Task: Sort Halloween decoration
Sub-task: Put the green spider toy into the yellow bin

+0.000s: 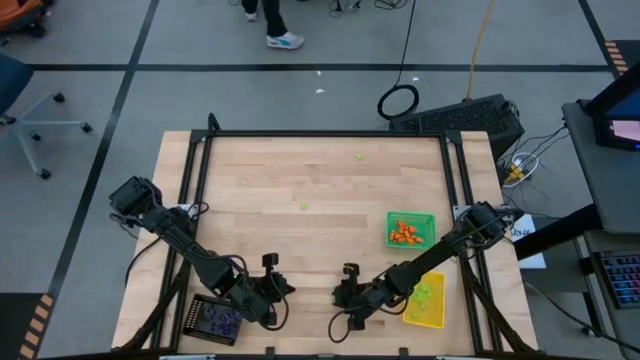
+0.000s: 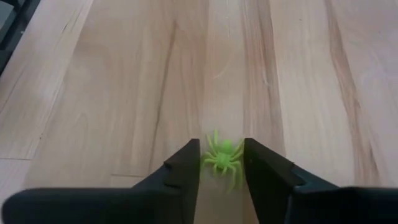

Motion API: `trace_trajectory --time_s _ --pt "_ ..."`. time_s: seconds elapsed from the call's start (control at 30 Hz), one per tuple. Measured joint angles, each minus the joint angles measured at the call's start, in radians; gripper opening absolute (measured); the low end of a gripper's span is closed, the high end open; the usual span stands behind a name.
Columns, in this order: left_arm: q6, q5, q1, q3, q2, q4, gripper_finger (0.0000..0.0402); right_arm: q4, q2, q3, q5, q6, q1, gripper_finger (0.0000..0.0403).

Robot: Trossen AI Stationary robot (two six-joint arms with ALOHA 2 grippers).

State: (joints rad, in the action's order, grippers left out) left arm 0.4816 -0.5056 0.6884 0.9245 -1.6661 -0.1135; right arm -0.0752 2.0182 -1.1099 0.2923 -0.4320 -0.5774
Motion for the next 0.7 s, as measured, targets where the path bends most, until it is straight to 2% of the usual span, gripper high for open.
trace_trajectory --time_s 0.23,0.7 --pt "0.0 0.0 0.0 0.0 0.0 0.0 0.0008 -0.006 0.0 0.002 -0.001 0.008 0.0 0.0094" --pt "0.0 0.0 0.0 0.0 0.0 0.0 0.0008 -0.015 -0.013 0.004 -0.009 0.027 0.0 0.0093"
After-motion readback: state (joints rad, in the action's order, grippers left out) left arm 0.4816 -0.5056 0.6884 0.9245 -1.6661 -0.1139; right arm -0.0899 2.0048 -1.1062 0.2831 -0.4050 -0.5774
